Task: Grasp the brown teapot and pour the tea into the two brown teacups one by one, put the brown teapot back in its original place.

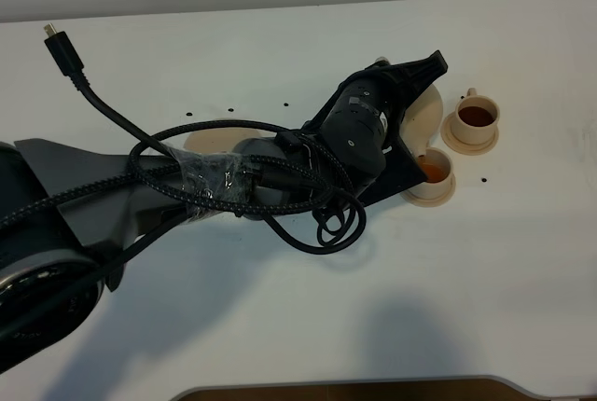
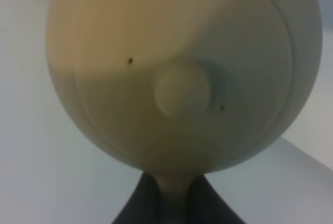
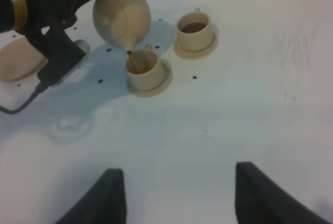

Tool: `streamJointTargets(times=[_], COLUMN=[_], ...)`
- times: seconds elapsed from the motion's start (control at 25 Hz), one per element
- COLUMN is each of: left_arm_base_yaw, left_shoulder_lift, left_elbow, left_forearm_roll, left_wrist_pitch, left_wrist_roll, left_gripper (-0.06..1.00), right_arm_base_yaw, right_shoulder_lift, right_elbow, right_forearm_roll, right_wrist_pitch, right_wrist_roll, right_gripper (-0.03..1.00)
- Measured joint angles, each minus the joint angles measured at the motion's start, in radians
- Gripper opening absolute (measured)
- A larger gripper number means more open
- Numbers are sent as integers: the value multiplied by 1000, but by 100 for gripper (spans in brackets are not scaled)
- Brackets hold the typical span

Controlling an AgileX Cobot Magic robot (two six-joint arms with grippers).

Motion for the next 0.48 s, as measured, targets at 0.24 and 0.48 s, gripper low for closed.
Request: streamJointTargets(times=[0.24, 0.48], left_arm_base_yaw=[0, 0], left_shoulder_lift=[0, 0], left_elbow=[0, -5], left_forearm_roll=[0, 0], left_wrist_pitch=[-2, -11], left_wrist_roll=[25, 35], left_gripper=[14, 14], right_arm_base_yaw=[0, 0], right_shoulder_lift=[0, 0], right_elbow=[0, 0], right_forearm_roll=[0, 0], right_wrist_pitch=[0, 0], right_wrist_roll=[0, 0], right_gripper=[48, 48])
